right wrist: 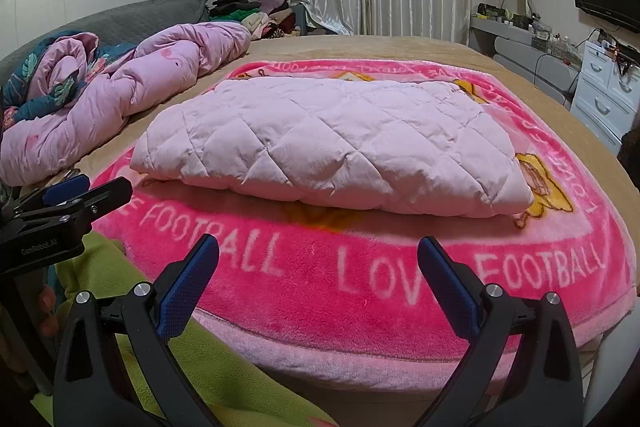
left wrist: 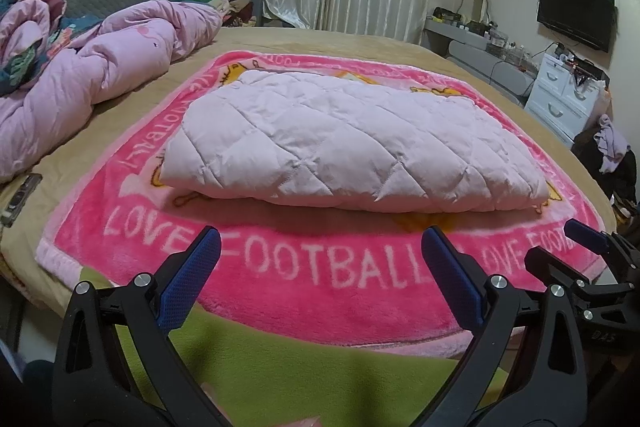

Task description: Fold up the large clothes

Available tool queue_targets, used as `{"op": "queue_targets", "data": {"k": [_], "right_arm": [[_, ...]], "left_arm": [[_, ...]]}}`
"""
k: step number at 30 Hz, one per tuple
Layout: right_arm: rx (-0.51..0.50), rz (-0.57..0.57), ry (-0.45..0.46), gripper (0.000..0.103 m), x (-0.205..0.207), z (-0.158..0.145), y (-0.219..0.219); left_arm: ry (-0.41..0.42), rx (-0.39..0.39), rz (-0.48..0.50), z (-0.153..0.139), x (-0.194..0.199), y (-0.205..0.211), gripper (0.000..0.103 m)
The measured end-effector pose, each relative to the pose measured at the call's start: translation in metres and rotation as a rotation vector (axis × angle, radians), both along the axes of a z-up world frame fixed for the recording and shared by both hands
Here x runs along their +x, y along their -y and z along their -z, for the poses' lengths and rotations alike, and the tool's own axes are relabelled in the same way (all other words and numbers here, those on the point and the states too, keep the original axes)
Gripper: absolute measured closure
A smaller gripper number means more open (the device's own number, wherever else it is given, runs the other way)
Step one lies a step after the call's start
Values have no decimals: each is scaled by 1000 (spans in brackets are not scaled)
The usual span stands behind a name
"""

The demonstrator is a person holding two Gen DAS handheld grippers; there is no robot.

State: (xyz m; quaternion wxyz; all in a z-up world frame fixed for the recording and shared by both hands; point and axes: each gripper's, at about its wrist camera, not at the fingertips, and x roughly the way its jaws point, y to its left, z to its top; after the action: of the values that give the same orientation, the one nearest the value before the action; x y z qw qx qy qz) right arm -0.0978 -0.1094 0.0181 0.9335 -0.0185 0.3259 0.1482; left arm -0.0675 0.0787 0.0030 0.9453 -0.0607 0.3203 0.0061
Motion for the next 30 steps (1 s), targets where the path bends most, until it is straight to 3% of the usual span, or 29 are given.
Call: {"op": "queue_targets", "data": {"k": [30], "right_arm": [[-1,2,-4,4,1,1,2]], "left_arm": [[9,6,-8,-2,-1,1,9]]}}
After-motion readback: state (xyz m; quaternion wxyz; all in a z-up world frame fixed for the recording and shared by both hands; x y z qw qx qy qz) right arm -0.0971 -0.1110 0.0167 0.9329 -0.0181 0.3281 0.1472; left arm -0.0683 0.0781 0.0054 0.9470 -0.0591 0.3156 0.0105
